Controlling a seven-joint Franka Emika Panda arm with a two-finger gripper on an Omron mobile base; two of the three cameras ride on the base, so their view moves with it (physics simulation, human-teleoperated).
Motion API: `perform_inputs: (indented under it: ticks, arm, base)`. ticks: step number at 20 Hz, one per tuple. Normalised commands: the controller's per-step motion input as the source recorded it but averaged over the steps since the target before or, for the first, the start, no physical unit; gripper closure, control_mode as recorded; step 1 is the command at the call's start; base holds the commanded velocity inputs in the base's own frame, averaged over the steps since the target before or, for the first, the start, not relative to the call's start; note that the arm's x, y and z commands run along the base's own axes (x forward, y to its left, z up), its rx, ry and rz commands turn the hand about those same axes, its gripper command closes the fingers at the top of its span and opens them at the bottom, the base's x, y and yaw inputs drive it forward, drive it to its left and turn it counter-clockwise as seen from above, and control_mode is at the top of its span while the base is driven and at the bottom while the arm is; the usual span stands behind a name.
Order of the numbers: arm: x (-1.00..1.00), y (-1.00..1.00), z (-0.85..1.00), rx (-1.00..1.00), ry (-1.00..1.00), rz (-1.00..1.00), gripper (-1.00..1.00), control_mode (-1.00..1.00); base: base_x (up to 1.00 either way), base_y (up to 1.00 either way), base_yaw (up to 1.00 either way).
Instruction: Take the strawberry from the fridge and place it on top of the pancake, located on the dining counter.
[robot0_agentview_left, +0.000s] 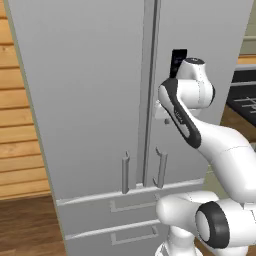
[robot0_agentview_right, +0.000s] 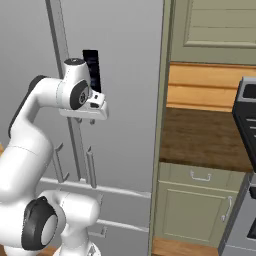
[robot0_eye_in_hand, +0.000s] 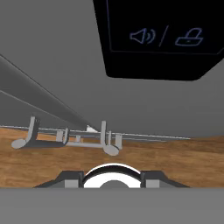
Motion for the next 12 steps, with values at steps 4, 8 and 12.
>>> perform_inputs:
  ticks: [4, 8, 12]
  arm:
    - [0.00, 0.00, 0.00, 0.00, 0.00, 0.00, -1.00, 1.00]
    - [0.00, 0.00, 0.00, 0.00, 0.00, 0.00, -1.00, 1.00]
    - [0.00, 0.00, 0.00, 0.00, 0.00, 0.00, -1.00, 1.00]
  base:
    - [-0.32, 0.00, 0.00]
    - [-0.75, 0.02, 0.00]
    - [-0.61, 0.09, 0.00]
